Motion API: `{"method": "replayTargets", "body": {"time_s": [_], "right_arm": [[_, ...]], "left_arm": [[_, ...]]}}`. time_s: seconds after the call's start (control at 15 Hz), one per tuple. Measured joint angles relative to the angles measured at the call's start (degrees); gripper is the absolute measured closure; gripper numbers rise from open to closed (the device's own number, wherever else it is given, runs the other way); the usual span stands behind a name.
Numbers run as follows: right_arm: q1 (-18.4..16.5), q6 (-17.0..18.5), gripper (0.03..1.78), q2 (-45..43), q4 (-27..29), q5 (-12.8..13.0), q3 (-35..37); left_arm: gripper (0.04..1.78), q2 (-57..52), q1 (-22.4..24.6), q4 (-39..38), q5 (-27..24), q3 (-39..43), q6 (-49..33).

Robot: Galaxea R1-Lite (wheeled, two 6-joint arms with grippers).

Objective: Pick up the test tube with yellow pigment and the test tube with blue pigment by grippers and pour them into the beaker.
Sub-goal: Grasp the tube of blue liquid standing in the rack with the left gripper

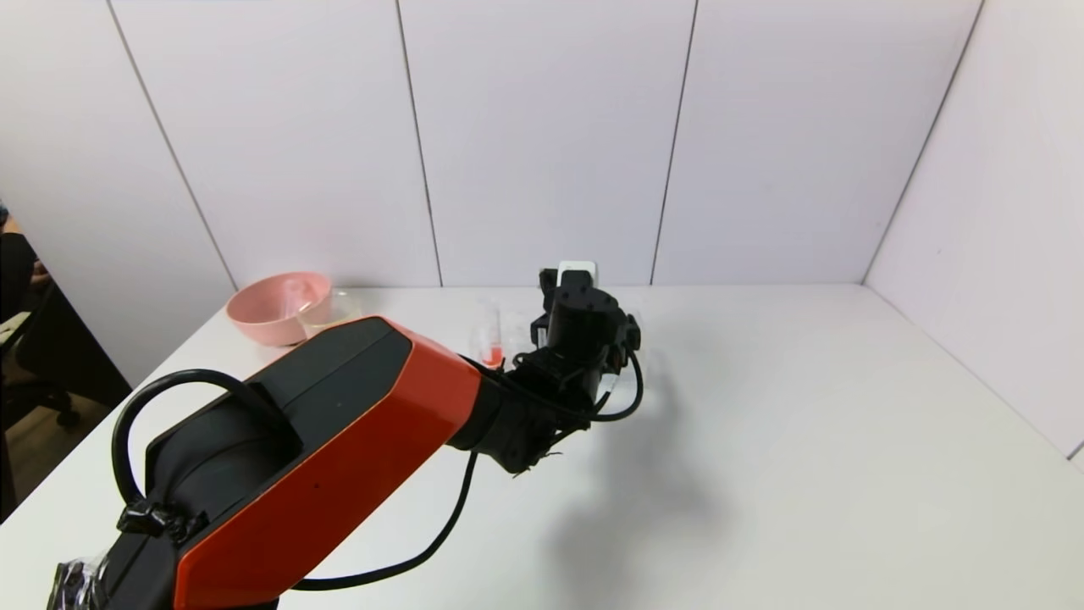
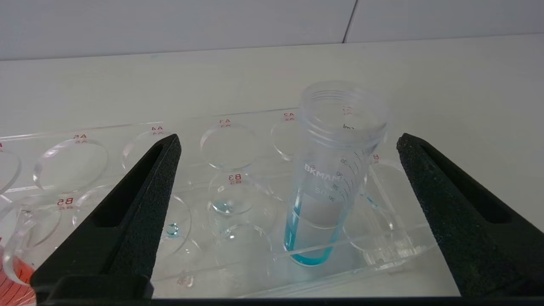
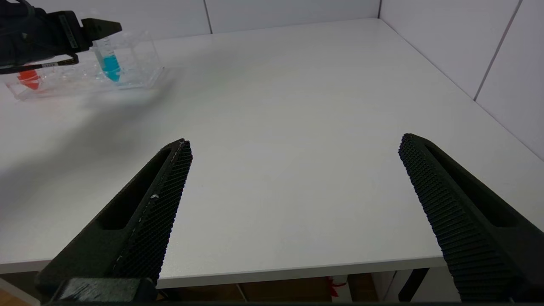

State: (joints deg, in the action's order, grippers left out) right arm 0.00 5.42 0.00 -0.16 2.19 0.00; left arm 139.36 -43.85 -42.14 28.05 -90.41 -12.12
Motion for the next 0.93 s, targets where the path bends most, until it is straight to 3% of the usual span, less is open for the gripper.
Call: {"method": "replayTargets", "body": {"time_s": [0.93], "right_arm": [[0.0,0.0,0.04,0.0,0.0,0.0,0.0]], "left_arm": [[0.04,3.0,0.7,3.9,-0.7,-7.2,0.3]]}}
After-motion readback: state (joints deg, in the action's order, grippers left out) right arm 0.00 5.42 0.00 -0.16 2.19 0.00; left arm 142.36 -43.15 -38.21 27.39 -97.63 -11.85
